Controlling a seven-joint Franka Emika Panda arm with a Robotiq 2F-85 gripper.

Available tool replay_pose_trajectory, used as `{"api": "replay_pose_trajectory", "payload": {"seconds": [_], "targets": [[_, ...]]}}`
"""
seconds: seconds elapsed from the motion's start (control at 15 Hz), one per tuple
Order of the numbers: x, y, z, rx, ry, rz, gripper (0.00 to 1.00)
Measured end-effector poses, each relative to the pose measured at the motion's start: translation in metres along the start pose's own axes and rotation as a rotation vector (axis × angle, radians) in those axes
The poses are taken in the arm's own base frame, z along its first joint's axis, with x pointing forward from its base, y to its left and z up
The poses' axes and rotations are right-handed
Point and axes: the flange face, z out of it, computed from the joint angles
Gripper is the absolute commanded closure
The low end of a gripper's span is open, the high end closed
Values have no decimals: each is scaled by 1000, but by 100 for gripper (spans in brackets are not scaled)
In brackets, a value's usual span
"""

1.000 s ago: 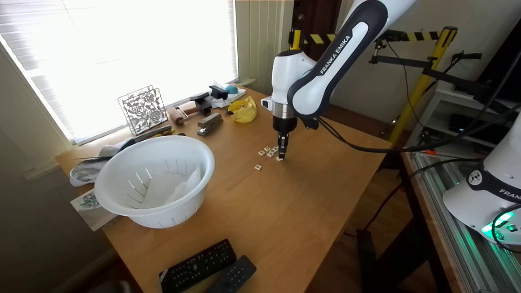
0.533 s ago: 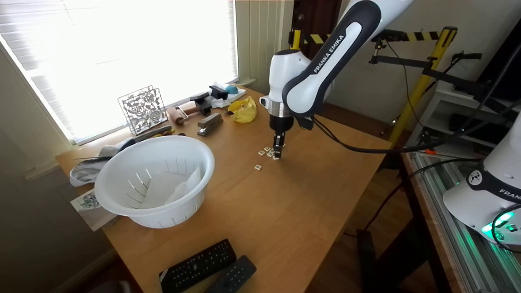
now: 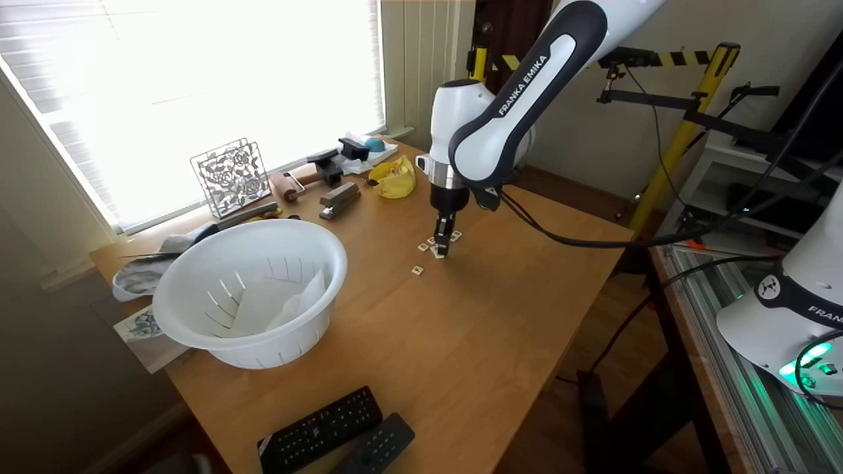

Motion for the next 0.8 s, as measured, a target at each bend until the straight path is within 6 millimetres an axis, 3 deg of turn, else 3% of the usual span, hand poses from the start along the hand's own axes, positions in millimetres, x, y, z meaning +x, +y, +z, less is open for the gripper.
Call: {"api": "replay_pose_trajectory", "payload": {"seconds": [0.8], "targets": [[12, -10, 2, 62, -11, 90, 100]]}}
